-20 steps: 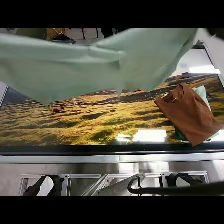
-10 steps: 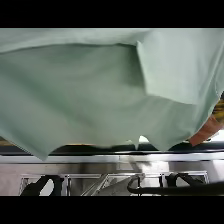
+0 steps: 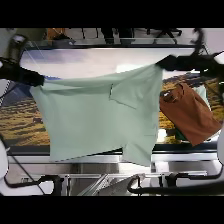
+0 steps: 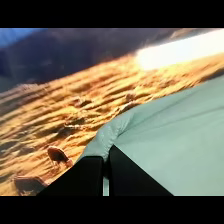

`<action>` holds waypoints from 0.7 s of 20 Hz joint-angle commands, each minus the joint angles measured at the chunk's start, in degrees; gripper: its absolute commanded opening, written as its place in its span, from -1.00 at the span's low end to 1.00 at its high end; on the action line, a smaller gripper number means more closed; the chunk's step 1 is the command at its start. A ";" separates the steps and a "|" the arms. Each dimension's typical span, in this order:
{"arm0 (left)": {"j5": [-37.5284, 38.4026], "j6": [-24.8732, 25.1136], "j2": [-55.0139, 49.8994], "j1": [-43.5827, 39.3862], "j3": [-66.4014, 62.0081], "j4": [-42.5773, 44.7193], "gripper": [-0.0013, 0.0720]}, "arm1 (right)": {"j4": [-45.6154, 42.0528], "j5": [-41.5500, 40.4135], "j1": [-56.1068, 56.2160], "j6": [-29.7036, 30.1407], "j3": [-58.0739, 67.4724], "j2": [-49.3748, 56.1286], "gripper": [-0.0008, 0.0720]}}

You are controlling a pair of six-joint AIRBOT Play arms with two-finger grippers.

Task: Fold the shirts.

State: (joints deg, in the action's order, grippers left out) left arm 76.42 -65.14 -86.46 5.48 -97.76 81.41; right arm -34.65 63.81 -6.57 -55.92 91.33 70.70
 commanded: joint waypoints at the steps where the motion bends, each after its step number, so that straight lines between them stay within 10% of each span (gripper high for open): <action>1: 0.04 2.82 -18.51 1.92 -5.01 1.03 -0.93 | 0.87 -10.56 3.19 3.34 -4.50 14.34 -0.93; 7: -2.12 2.29 -35.06 2.16 -23.12 1.07 -0.93 | 5.31 -15.34 2.49 4.20 11.45 31.93 -0.93; 14: 1.70 2.21 -25.55 2.60 -14.91 0.83 -0.93 | 1.11 -6.80 0.24 1.70 16.61 29.44 -0.93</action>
State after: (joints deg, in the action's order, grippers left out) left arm 75.72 -62.89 -115.39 7.92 -115.70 82.21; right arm -30.72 52.84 -5.30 -52.62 106.43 101.03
